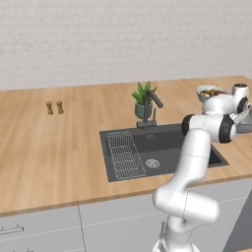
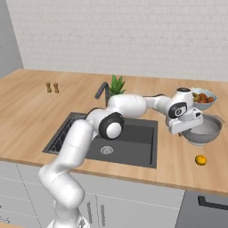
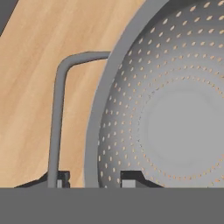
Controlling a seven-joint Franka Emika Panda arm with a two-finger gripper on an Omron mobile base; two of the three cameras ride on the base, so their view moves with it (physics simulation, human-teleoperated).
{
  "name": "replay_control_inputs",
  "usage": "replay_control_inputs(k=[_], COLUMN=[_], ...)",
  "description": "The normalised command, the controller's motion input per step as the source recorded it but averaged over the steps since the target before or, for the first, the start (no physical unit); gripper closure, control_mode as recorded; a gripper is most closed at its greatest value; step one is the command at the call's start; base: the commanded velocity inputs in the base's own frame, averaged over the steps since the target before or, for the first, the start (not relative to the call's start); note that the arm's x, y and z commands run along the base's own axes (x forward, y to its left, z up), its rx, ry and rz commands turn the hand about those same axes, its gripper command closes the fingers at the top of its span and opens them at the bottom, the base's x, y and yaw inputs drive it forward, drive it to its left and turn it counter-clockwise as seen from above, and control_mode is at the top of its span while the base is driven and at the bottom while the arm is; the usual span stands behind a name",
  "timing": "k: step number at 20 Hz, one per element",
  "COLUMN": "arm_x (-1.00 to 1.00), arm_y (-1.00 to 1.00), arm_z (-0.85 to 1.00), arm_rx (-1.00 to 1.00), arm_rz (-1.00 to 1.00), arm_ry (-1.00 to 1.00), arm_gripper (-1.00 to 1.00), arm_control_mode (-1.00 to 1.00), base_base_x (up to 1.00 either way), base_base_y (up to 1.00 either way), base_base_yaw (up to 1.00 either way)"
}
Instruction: Put the colander in the sink, put the tangerine in the colander, and turn on the sink faucet and pour water over the colander.
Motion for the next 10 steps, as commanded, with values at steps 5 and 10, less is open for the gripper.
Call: replay_control_inputs(k=[5,10], arm_x=[-0.54,-0.57], arm_y=[0.2,0.36], arm_z=[0.22,0.44], arm_rx=[0.0,0.0], arm_rz=[0.03,0.08], arm_ry=[-0.17,-0.07], arm_gripper=[1.0,1.0], arm_control_mode=[-1.0,-1.0], base_base_x=[0.0,0.0], base_base_y=[0.0,0.0], base_base_yaw=[0.0,0.0])
